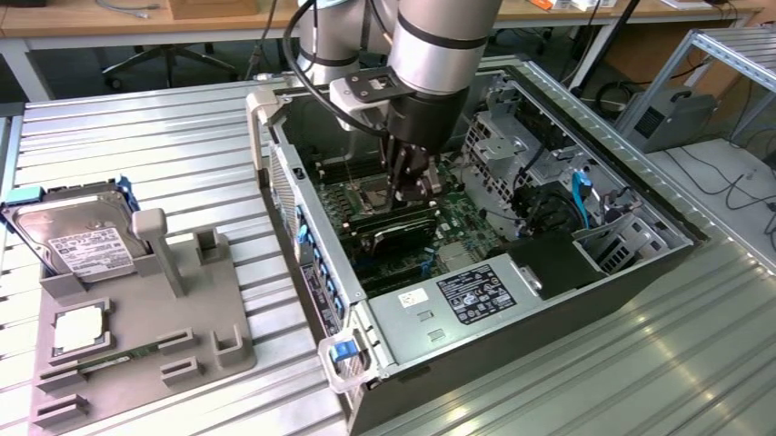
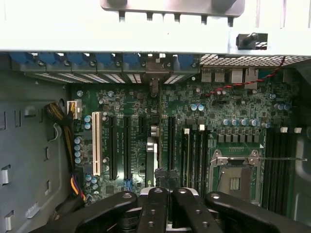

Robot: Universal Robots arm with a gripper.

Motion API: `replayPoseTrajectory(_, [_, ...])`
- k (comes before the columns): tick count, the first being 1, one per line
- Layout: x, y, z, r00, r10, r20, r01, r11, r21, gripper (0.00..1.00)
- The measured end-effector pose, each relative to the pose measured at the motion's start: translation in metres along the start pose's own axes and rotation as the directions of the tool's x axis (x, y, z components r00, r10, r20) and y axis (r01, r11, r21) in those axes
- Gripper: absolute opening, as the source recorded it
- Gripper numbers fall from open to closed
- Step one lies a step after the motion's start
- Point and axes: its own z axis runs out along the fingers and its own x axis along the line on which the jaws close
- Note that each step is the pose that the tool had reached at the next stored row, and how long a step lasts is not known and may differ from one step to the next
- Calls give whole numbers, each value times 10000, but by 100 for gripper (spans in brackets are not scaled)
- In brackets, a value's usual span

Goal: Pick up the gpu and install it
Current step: 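Press down on the gpu until it lock into place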

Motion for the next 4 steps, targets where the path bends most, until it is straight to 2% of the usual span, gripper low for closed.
replayPoseTrajectory(4, [0,0,-1,10000,-1,-2,1,10000,-1,11])
